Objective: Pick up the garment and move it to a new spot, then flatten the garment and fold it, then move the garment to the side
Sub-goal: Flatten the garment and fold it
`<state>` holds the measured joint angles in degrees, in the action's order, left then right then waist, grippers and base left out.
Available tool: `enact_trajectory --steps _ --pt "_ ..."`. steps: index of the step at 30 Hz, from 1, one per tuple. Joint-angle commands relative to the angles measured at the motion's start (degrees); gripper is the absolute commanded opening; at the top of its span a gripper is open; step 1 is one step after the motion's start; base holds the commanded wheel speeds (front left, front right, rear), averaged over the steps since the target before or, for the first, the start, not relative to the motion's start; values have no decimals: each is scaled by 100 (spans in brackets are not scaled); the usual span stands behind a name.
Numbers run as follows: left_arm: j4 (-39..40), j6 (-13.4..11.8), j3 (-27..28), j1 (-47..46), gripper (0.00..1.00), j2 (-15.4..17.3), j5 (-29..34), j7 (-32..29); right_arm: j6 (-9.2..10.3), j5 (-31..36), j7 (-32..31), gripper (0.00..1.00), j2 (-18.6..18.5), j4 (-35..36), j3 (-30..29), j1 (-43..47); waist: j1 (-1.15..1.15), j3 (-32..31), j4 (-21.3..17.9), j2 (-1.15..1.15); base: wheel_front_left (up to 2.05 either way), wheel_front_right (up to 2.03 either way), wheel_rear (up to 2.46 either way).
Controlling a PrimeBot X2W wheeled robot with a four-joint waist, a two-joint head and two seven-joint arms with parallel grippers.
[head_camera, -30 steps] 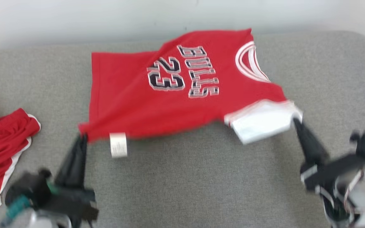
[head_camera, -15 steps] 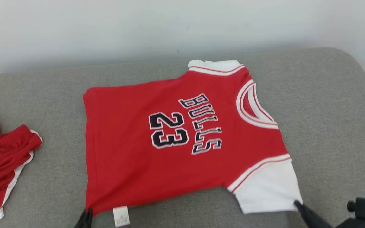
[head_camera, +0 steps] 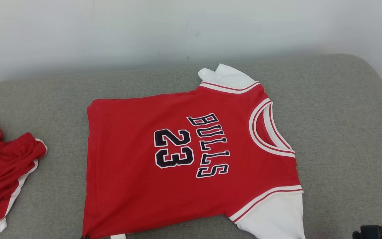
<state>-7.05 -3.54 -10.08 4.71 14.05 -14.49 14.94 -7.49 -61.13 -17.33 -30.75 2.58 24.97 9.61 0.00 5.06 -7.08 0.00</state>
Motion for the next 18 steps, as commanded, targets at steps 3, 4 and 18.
enact_trajectory --steps 3,4,18 --pt "-55 81 103 25 0 -60 100 31 -1 221 102 0 316 229 -372 12 0 21 -2 0 0 0 0" --pt "-29 74 114 -5 0 -74 146 31 -1 283 148 0 374 312 -425 -38 0 27 -2 0 0 0 0" --pt "104 345 187 -845 0 -19 318 31 -1 838 571 0 804 284 -826 -1460 0 129 37 0 0 0 0"
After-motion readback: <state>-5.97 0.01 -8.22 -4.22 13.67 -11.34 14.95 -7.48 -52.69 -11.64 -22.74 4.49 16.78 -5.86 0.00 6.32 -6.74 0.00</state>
